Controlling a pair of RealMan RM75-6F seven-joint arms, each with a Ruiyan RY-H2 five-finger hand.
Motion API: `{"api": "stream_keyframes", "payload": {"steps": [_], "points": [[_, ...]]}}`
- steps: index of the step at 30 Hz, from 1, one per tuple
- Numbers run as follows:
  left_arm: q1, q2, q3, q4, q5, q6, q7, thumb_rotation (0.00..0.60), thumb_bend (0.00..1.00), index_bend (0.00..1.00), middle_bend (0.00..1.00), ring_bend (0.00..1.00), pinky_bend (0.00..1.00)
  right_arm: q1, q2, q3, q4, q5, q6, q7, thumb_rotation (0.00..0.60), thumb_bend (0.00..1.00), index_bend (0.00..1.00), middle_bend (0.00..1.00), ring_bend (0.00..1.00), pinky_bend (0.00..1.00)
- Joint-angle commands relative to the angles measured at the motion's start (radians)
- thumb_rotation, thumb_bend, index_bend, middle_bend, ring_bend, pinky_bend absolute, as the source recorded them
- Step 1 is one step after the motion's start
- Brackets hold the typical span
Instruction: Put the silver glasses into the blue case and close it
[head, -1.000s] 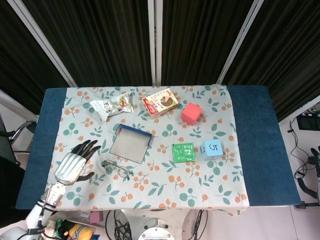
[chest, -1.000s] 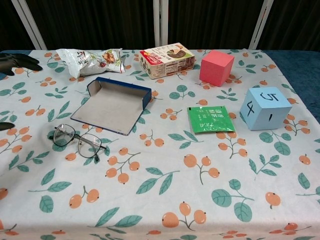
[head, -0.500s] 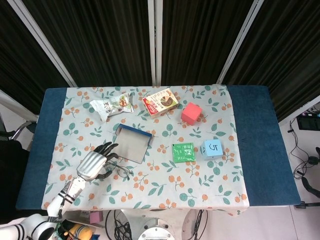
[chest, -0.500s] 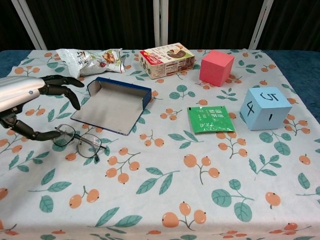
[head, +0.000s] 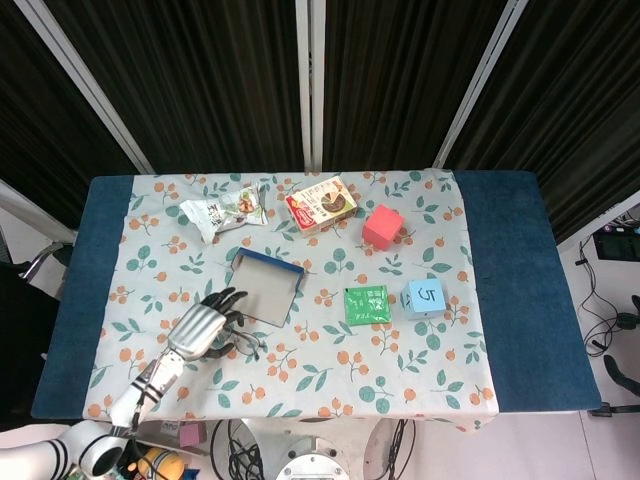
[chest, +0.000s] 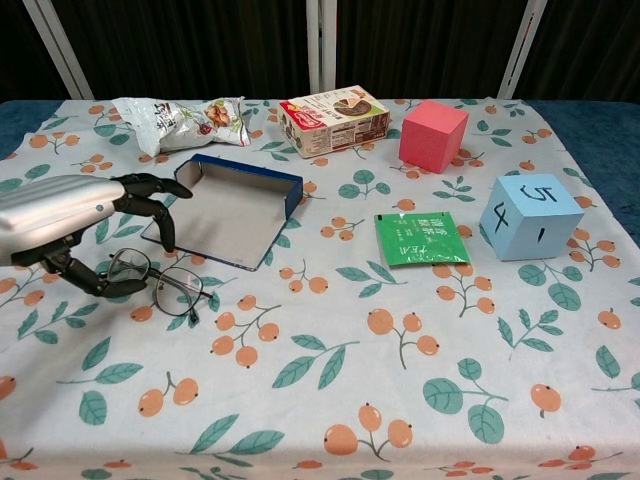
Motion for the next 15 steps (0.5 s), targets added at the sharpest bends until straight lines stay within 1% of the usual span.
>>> {"api": "stream_keyframes", "payload": {"steps": [1, 10, 15], "points": [[-0.004, -0.006, 0.001, 0.010, -0.005, -0.005, -0.003, 0.600, 0.27, 0.44, 0.09, 0.05, 0.18, 0.000, -0.001, 0.000, 0.002, 0.002, -0.002, 0.001, 0.600, 0.18, 0.00, 0.00, 0.00, 0.00], [-0.020, -0.027, -0.001, 0.045, -0.018, -0.022, 0.001, 0.600, 0.29, 0.45, 0.10, 0.05, 0.18, 0.002, -0.004, -0.001, 0.008, 0.004, -0.011, 0.003, 0.600, 0.18, 0.00, 0.00, 0.00, 0.00], [-0.027, -0.034, -0.003, 0.057, -0.028, -0.030, 0.002, 0.600, 0.32, 0.46, 0.10, 0.05, 0.18, 0.002, -0.005, -0.001, 0.010, 0.009, -0.016, 0.004, 0.600, 0.18, 0.00, 0.00, 0.00, 0.00]]}}
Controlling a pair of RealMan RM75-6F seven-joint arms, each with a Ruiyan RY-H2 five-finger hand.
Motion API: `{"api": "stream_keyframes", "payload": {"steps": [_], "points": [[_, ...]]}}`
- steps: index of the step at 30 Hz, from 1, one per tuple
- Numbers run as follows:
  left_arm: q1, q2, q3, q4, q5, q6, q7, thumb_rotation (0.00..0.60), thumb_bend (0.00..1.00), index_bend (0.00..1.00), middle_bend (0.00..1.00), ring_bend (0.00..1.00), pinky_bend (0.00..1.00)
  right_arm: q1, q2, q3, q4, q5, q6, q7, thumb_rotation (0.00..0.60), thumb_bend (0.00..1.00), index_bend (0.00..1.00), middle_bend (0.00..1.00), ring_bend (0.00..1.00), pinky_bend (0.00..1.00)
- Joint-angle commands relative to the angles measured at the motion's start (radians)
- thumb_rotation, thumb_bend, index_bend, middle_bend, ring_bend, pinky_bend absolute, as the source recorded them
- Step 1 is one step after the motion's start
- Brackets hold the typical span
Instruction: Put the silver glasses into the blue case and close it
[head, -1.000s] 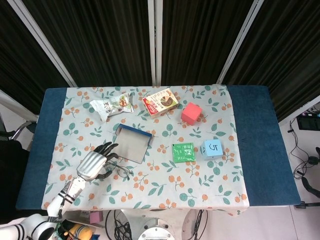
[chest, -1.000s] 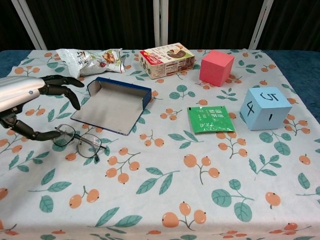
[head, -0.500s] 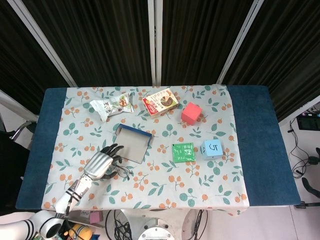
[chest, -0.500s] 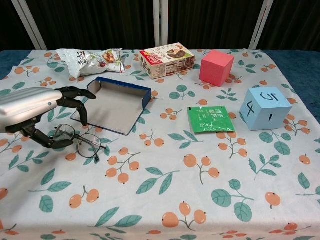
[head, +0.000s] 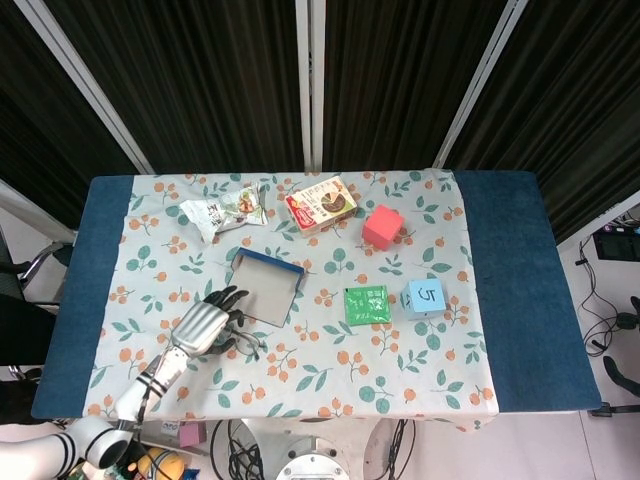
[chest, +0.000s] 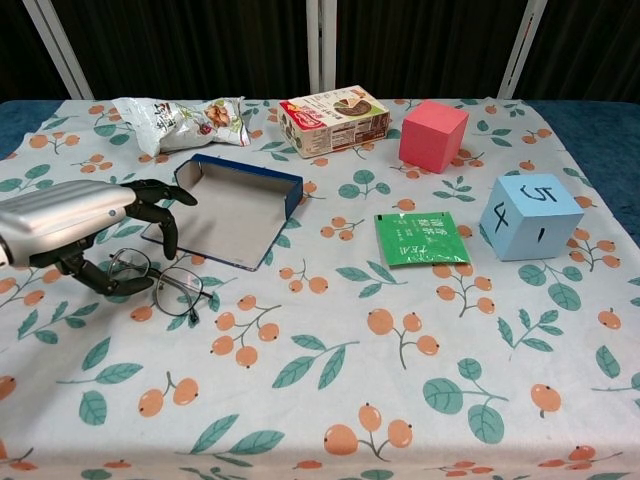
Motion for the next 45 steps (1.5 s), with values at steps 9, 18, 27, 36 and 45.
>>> {"api": "stream_keyframes", "payload": {"steps": [9, 18, 27, 36, 45], "points": [[-0.008, -0.006, 0.000, 0.001, -0.016, -0.009, 0.003, 0.600, 0.36, 0.48, 0.11, 0.05, 0.18, 0.004, -0.006, 0.002, 0.011, 0.012, -0.015, 0.002, 0.600, 0.18, 0.00, 0.00, 0.00, 0.00], [-0.013, -0.017, -0.001, 0.008, -0.027, -0.013, 0.003, 0.600, 0.38, 0.49, 0.11, 0.05, 0.18, 0.003, -0.008, 0.004, 0.017, 0.019, -0.021, 0.008, 0.600, 0.18, 0.00, 0.00, 0.00, 0.00], [-0.018, -0.025, -0.006, 0.011, -0.038, -0.016, 0.008, 0.600, 0.41, 0.53, 0.12, 0.05, 0.18, 0.006, -0.007, 0.003, 0.017, 0.019, -0.028, 0.006, 0.600, 0.18, 0.00, 0.00, 0.00, 0.00], [-0.022, -0.029, -0.011, 0.013, -0.053, -0.022, 0.013, 0.600, 0.42, 0.56, 0.13, 0.05, 0.18, 0.007, -0.005, 0.002, 0.015, 0.022, -0.034, 0.006, 0.600, 0.18, 0.00, 0.00, 0.00, 0.00], [-0.023, -0.021, -0.019, -0.001, -0.060, -0.012, 0.023, 0.600, 0.44, 0.60, 0.14, 0.05, 0.18, 0.007, -0.004, 0.003, 0.015, 0.021, -0.033, 0.007, 0.600, 0.18, 0.00, 0.00, 0.00, 0.00]]}}
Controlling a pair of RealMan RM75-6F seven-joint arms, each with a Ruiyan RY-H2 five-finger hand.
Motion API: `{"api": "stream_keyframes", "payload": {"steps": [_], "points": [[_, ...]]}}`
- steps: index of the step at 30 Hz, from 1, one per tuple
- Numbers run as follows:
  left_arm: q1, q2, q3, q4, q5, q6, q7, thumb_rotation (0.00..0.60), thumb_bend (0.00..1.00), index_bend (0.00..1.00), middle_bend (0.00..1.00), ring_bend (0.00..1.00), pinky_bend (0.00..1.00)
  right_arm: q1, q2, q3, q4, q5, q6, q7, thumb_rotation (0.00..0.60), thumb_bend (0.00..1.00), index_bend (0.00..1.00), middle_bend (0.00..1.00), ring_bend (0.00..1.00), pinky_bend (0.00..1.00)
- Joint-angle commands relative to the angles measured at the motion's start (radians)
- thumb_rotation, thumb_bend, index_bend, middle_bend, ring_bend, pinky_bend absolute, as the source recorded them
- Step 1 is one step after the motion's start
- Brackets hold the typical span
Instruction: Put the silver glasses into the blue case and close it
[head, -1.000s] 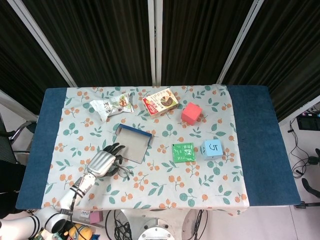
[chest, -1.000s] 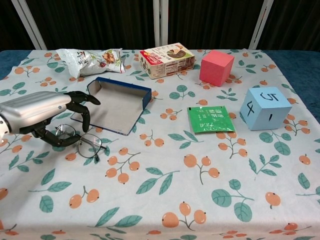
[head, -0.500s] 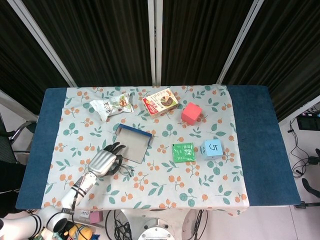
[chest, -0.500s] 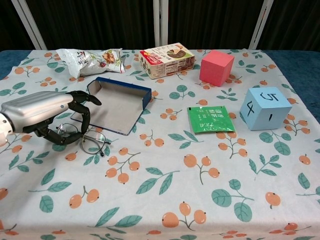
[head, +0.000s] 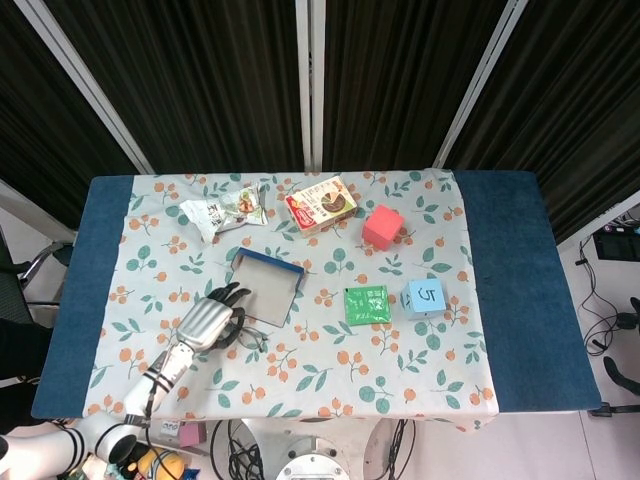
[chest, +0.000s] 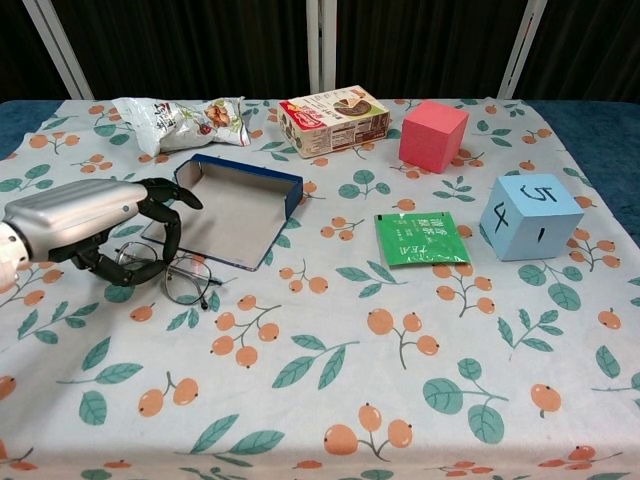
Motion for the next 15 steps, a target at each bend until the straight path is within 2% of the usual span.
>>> {"api": "stream_keyframes", "payload": {"steps": [1, 8, 15], "points": [[-0.001, 0.006, -0.004, -0.008, -0.001, 0.004, 0.006, 0.600, 0.44, 0.60, 0.14, 0.05, 0.18, 0.000, 0.000, 0.000, 0.000, -0.001, 0.002, 0.000, 0.600, 0.18, 0.00, 0.00, 0.00, 0.00], [-0.017, 0.015, -0.020, -0.025, -0.014, -0.008, 0.022, 0.600, 0.45, 0.61, 0.14, 0.05, 0.18, -0.002, -0.002, 0.000, 0.005, -0.001, 0.002, 0.004, 0.600, 0.18, 0.00, 0.00, 0.00, 0.00], [-0.055, -0.018, -0.062, -0.020, -0.050, -0.038, 0.066, 0.600, 0.45, 0.62, 0.14, 0.05, 0.18, -0.006, -0.004, 0.003, 0.010, 0.003, 0.009, 0.011, 0.600, 0.18, 0.00, 0.00, 0.00, 0.00]]}}
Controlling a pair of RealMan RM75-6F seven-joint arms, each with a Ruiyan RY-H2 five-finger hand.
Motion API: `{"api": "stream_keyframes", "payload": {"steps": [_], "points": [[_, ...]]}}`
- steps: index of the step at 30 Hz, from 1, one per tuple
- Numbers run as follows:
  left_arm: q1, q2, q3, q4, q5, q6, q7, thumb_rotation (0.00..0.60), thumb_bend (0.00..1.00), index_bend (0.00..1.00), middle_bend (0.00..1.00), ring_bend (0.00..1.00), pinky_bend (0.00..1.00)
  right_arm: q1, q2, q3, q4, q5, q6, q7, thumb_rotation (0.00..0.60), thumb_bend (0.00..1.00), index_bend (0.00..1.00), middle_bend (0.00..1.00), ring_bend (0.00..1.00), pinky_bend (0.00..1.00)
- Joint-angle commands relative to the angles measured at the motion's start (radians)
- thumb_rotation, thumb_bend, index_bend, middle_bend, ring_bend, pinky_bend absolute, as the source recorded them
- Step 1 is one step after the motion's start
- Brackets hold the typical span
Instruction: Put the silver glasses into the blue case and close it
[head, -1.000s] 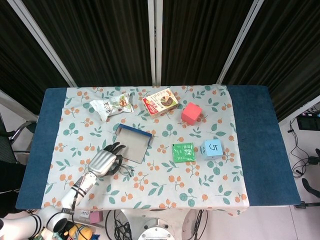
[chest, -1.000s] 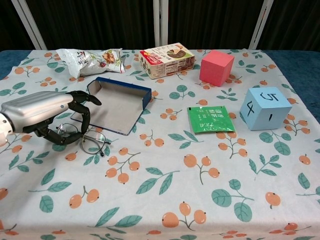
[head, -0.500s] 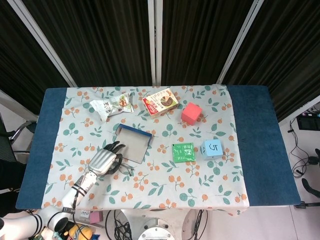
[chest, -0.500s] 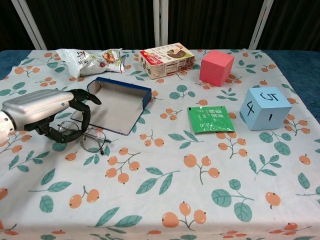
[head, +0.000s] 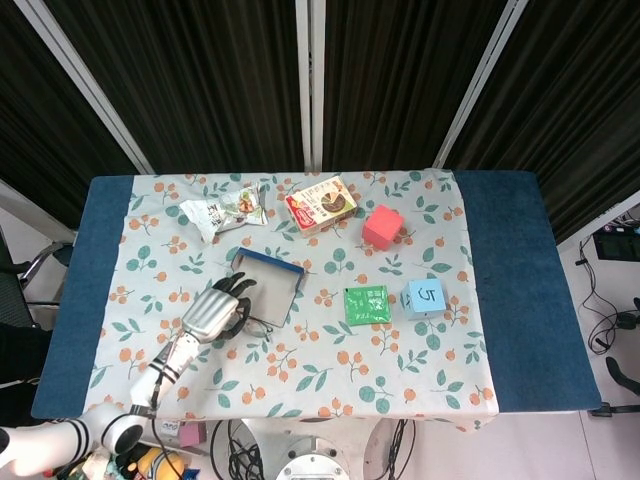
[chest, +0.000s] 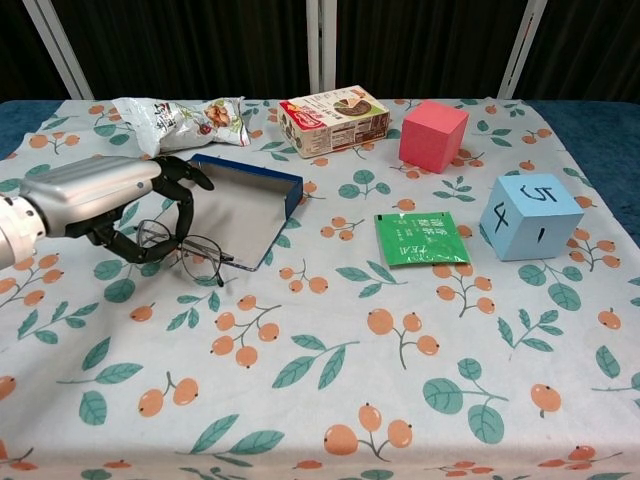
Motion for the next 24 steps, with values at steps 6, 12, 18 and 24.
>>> {"api": "stream_keyframes", "payload": {"steps": [6, 12, 18, 24], "points": [[-0.044, -0.081, -0.064, 0.031, -0.083, -0.031, 0.097, 0.600, 0.46, 0.62, 0.14, 0.05, 0.18, -0.004, 0.002, 0.004, 0.005, 0.006, 0.005, 0.007, 0.600, 0.18, 0.00, 0.00, 0.00, 0.00], [-0.087, -0.147, -0.110, 0.097, -0.144, -0.050, 0.190, 0.600, 0.46, 0.63, 0.13, 0.05, 0.18, -0.008, 0.005, 0.008, 0.012, 0.014, 0.006, 0.020, 0.600, 0.18, 0.00, 0.00, 0.00, 0.00], [-0.132, -0.191, -0.150, 0.167, -0.185, -0.062, 0.240, 0.600, 0.46, 0.64, 0.12, 0.05, 0.18, -0.012, 0.006, 0.012, 0.021, 0.024, 0.002, 0.035, 0.600, 0.18, 0.00, 0.00, 0.00, 0.00], [-0.163, -0.206, -0.162, 0.217, -0.197, -0.077, 0.252, 0.600, 0.46, 0.64, 0.12, 0.05, 0.18, -0.012, 0.007, 0.014, 0.027, 0.027, -0.003, 0.042, 0.600, 0.18, 0.00, 0.00, 0.00, 0.00]]}}
